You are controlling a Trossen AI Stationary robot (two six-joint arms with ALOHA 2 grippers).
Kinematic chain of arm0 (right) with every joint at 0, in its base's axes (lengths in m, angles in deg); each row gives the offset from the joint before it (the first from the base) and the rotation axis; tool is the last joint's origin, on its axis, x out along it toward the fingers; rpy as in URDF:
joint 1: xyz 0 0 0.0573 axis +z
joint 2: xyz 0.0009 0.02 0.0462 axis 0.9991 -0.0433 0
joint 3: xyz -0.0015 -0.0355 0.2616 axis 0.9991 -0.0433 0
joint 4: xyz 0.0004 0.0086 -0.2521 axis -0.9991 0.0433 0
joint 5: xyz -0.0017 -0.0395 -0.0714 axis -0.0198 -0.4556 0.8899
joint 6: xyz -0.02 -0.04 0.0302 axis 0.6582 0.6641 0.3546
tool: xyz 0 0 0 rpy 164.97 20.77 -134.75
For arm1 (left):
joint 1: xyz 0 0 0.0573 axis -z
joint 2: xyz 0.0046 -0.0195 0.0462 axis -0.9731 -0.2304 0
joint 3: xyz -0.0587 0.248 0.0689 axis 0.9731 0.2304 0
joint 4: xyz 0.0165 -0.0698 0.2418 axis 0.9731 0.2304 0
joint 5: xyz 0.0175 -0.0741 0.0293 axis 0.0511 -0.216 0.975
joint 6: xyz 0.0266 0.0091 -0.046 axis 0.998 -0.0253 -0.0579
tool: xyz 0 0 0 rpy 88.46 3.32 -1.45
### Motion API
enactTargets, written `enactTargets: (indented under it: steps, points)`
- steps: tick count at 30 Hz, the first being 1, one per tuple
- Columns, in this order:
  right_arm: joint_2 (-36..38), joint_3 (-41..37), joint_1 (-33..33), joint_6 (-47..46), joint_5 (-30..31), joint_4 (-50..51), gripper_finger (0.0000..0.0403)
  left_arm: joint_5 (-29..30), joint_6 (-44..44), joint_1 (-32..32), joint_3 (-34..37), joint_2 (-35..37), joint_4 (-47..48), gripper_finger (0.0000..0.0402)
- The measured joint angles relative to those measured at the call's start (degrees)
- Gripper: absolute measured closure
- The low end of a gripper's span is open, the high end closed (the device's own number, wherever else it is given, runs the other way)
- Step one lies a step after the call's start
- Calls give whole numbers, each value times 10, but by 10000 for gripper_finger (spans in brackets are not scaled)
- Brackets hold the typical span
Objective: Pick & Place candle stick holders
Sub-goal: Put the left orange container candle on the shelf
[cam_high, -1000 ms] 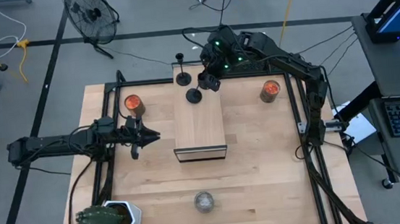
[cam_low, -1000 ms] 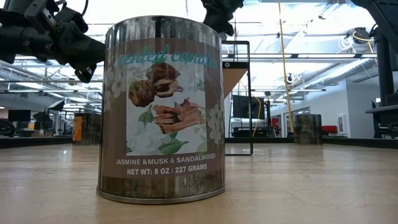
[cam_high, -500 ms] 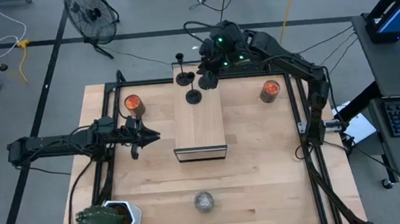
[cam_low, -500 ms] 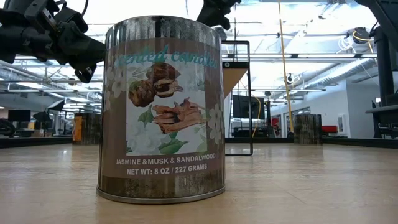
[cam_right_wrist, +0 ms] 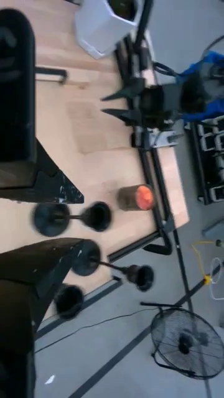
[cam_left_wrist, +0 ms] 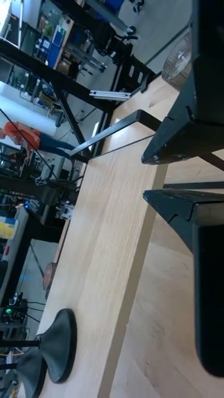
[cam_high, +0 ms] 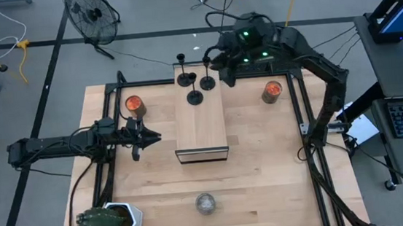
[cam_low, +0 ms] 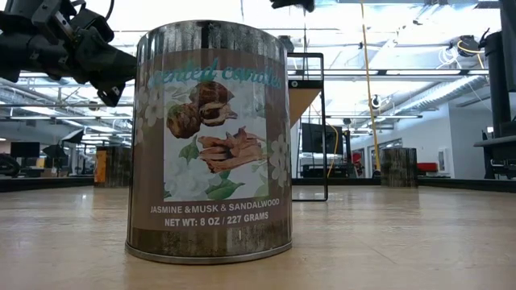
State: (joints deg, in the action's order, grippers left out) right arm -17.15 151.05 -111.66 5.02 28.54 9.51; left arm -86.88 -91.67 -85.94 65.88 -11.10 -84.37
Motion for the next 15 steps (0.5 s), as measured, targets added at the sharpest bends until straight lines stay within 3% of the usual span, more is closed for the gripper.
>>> enactTargets:
  steps: [5, 11, 15]
  points:
    - [34, 0, 0, 7, 3, 78, 333, 0, -34, 0, 0, 0, -1, 321]
    - [66, 0, 11, 7, 60, 123, 394, 0, -42, 0, 0, 0, -1, 321]
    - [86, 0, 20, -9, 61, 134, 395, 0, -44, 0, 0, 0, -1, 321]
